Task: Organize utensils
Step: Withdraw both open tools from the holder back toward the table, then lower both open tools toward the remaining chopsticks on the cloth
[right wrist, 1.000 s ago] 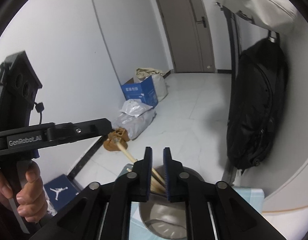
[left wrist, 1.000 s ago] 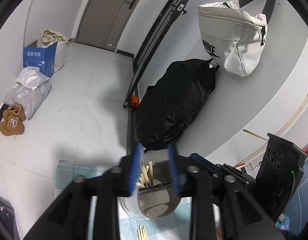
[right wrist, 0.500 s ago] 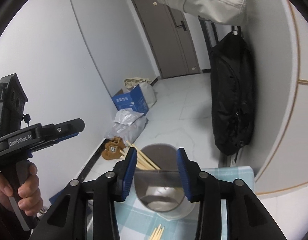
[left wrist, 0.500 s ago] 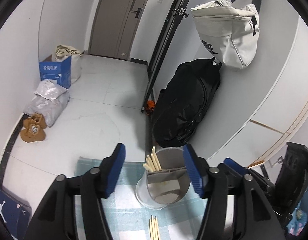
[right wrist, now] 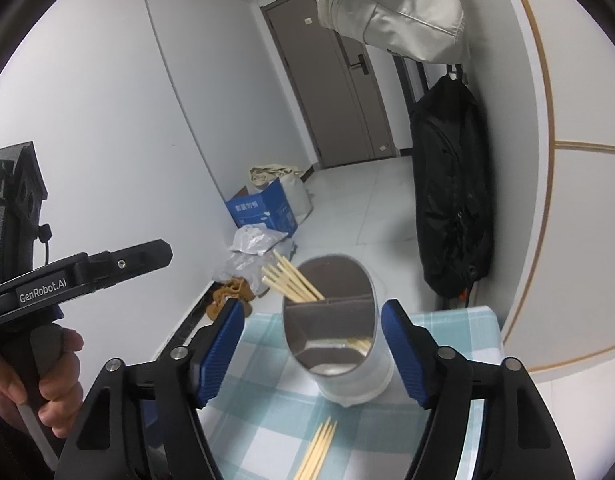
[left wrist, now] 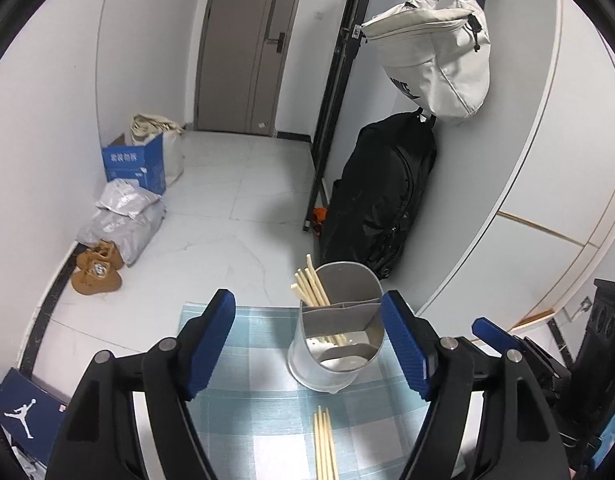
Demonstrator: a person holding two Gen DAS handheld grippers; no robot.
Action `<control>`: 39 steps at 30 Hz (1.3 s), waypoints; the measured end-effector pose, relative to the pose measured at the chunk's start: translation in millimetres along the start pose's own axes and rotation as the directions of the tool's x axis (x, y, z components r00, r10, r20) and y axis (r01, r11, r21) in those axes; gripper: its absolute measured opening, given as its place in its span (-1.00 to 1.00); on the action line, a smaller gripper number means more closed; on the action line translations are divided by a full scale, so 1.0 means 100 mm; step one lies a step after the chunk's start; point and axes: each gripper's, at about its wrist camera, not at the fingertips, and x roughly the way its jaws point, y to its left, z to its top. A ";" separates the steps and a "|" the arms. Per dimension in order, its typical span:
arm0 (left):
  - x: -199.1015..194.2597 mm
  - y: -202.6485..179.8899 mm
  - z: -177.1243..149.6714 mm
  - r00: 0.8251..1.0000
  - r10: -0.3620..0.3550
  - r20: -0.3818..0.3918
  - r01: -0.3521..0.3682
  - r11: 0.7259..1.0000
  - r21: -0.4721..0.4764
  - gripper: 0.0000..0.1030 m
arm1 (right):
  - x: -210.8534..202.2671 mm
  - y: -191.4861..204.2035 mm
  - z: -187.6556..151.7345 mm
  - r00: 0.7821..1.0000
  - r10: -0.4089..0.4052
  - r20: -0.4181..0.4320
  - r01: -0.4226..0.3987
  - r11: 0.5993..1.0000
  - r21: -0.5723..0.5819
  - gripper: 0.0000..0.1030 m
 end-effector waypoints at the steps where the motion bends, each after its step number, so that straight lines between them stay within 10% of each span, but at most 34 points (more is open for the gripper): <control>1: -0.01 -0.01 -0.03 1.000 0.005 0.004 -0.005 1.000 0.007 0.39 | -0.02 0.01 -0.05 1.000 -0.001 0.000 0.001 1.000 -0.002 0.41; 26: 0.37 -0.05 -0.91 0.989 0.130 -0.071 -0.126 0.990 0.066 0.51 | 0.17 -0.10 -1.00 0.986 -0.064 -0.154 0.067 0.998 0.013 0.53; 39: 0.69 0.21 -1.08 0.976 0.144 -0.166 -0.145 0.989 0.010 0.51 | 0.73 -0.16 -1.37 0.916 -0.076 -0.394 0.089 0.996 0.014 -0.28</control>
